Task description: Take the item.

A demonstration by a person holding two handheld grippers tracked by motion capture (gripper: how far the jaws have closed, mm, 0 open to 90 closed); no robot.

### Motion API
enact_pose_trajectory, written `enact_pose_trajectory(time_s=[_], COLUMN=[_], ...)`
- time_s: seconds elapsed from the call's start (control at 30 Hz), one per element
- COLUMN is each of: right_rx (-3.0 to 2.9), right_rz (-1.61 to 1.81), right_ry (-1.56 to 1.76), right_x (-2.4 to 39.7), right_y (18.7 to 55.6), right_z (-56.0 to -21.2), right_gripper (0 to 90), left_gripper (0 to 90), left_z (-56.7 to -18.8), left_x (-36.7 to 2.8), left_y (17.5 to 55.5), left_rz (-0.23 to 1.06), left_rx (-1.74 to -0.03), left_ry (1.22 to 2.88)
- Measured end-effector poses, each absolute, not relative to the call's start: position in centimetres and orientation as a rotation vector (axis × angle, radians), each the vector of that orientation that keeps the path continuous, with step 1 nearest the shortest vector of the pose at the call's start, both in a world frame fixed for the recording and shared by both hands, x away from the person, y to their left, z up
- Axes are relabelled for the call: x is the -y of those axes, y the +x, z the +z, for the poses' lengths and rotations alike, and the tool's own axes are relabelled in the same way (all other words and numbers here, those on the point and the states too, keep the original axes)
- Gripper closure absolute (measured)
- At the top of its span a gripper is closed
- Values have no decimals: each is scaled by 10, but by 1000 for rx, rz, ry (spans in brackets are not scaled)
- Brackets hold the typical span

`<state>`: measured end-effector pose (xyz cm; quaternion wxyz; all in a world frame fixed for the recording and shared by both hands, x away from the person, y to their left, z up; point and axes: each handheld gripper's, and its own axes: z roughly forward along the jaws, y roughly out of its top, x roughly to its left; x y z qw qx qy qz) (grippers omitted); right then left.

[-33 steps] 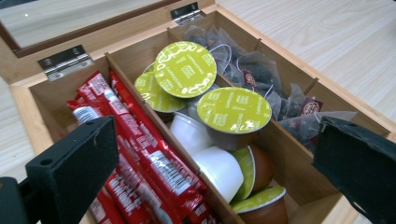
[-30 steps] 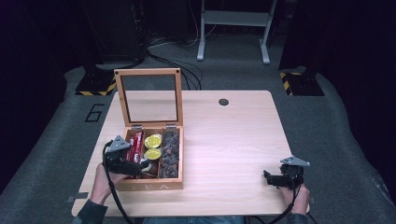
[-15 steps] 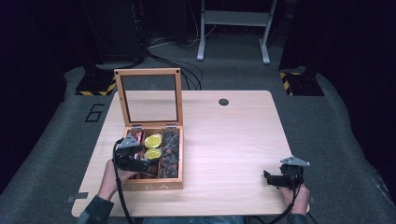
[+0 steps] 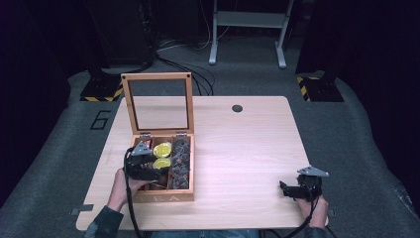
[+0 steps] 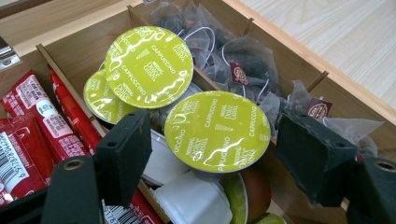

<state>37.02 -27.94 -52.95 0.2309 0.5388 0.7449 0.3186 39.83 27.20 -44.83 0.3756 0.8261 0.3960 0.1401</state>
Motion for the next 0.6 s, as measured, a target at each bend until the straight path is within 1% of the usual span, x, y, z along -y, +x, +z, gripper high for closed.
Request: enact_pose_trajectory(time_s=[0.6], right_rx=[-2050], right_rz=[877], right_ry=[1477], right_x=[280], right_y=[371], right_z=[-530], right_gripper=[24], left_gripper=[342], left_z=[-452], left_x=[-267], left_y=[400], left_rz=[352], left_rx=[-1021], left_ry=[2139])
